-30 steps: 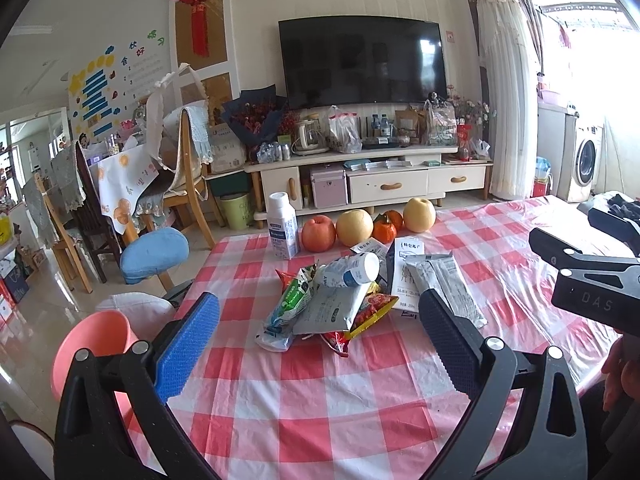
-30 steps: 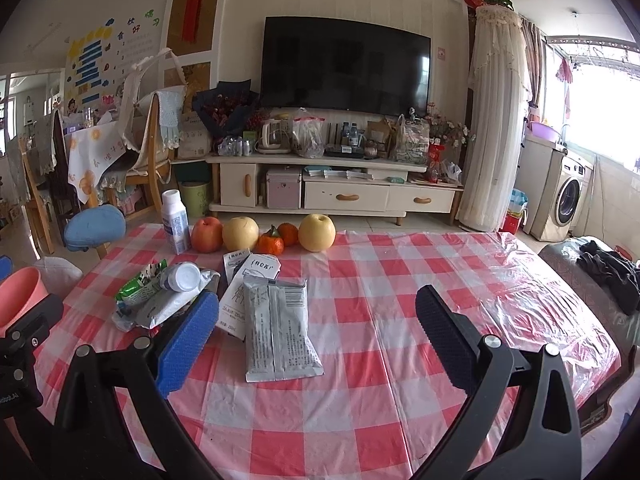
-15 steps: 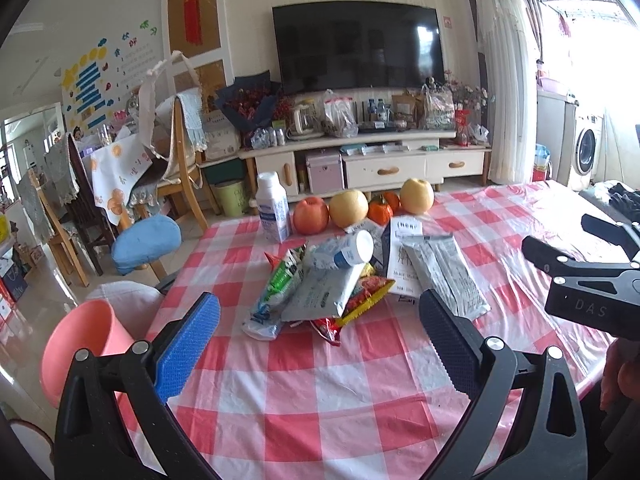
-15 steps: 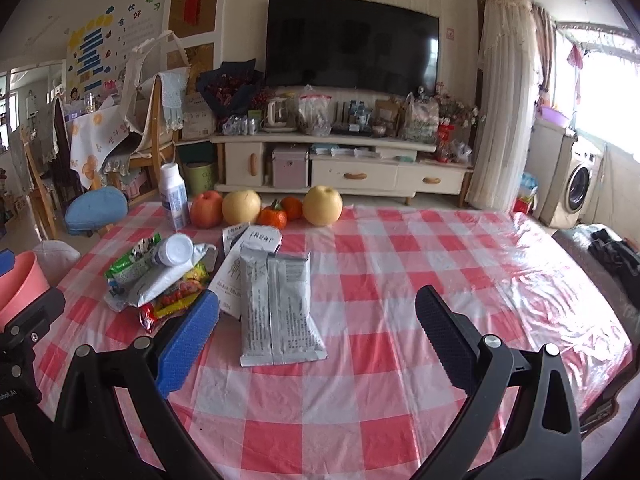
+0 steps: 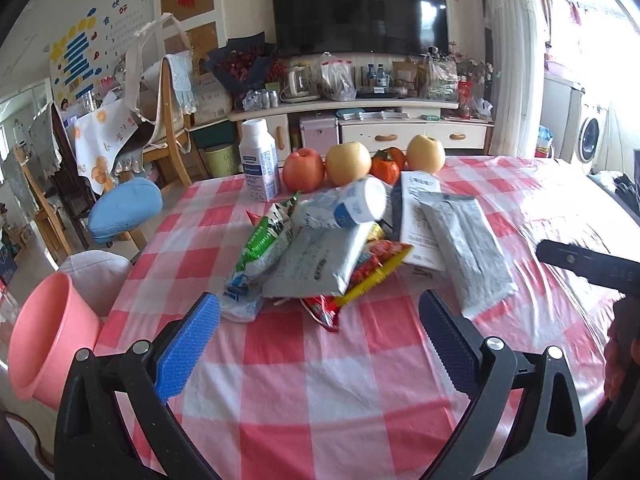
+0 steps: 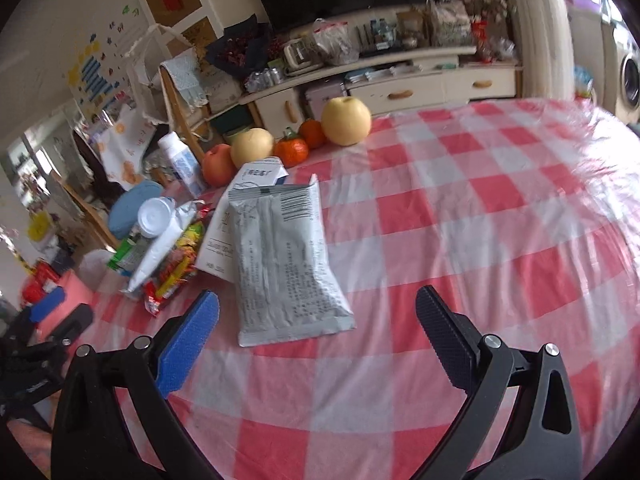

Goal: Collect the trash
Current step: 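Grasp the white MAGIC wipes pack with the left gripper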

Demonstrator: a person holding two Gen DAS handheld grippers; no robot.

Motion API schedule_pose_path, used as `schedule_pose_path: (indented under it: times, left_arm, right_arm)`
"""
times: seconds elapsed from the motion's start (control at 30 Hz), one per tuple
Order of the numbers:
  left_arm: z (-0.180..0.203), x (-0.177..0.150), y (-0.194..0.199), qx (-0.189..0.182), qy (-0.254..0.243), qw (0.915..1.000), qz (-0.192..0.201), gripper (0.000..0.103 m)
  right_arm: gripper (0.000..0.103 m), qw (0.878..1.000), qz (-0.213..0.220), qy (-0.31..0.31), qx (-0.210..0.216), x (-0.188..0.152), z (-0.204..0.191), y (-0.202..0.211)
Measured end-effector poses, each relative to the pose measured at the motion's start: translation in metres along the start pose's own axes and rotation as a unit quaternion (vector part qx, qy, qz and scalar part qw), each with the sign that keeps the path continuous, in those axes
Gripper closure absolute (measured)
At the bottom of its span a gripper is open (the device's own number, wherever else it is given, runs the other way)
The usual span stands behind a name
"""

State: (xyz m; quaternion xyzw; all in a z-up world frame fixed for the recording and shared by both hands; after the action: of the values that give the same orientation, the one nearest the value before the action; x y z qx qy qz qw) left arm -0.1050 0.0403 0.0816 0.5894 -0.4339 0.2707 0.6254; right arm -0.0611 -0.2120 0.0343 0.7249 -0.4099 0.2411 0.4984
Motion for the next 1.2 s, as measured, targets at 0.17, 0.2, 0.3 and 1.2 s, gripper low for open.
schedule_pose_path:
  times: [0.17, 0.2, 0.3, 1.2]
  left_arm:
    - [-0.021, 0.021, -0.026, -0.011, 0.057, 0.9982, -0.017, 0.005]
    - [-0.024, 0.026, -0.031, -0.019, 0.072, 0.9970, -0.021, 0.005]
    - [-0.030, 0.041, -0.045, -0.049, 0.125, 0.9902, -0.040, 0.005]
    - [-0.022, 0.058, -0.176, 0.007, 0.267, 0.9311, -0.248, 0.032]
  right_arm:
    - [0.004, 0.999, -0.018, 0.034, 0.026, 0.002, -0.023, -0.027]
    - [0.004, 0.999, -0.021, 0.043, 0.024, 0.002, -0.028, -0.032]
    - [0.005, 0.997, -0.036, 0.058, 0.028, 0.002, -0.033, -0.048]
    - [0.016, 0.994, -0.095, 0.059, 0.007, -0.004, -0.025, -0.095]
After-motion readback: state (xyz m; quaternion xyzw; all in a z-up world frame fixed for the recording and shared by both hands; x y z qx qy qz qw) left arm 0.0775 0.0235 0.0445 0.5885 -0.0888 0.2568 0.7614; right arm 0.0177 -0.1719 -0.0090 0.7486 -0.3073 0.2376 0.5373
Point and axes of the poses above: each gripper's, at about its wrist camera, not at the fingertips, and y roughly against the way its jaws point, z to its right, x to its top, the point moved 1 cm from there along -y, roughly the way its jaws point, and after that the axes turned 7 degrees about z, right-handed, at the moved point
